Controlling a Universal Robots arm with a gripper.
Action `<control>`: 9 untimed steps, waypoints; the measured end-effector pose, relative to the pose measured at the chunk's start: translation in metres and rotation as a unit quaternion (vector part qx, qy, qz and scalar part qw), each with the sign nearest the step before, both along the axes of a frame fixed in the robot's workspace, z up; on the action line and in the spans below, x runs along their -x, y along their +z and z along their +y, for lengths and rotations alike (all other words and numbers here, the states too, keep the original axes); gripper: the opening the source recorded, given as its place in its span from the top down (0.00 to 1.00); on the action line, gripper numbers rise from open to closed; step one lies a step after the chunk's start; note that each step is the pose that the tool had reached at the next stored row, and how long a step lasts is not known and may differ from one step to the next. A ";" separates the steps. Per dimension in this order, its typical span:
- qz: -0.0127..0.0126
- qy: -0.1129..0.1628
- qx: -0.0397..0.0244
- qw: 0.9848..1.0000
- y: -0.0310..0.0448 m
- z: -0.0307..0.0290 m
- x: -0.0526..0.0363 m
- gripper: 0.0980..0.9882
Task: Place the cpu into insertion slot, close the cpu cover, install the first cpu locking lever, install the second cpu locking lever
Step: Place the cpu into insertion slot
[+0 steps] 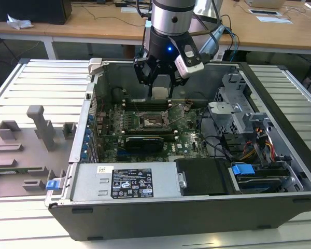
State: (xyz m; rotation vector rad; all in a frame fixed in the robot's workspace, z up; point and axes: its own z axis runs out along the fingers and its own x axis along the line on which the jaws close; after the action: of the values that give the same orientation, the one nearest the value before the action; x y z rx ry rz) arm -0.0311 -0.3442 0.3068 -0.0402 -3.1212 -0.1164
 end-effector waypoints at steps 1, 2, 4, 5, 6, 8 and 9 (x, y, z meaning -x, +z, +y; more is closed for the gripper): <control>0.000 0.000 0.000 1.000 -0.0005 0.0000 0.0000 0.50; 0.000 0.000 0.000 1.000 -0.0016 0.0000 0.0000 0.50; 0.000 0.000 0.000 1.000 -0.0038 0.0000 0.0000 0.50; 0.000 0.000 0.000 1.000 -0.0047 0.0000 0.0000 0.50; 0.000 0.000 0.000 1.000 -0.0056 0.0000 0.0000 0.50; 0.000 0.000 0.000 1.000 -0.0076 0.0000 0.0000 0.50; 0.000 0.000 0.000 1.000 -0.0088 0.0002 0.0000 0.50</control>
State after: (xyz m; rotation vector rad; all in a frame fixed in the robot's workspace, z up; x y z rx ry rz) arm -0.0312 -0.3440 0.2980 -0.0404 -3.1212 -0.1163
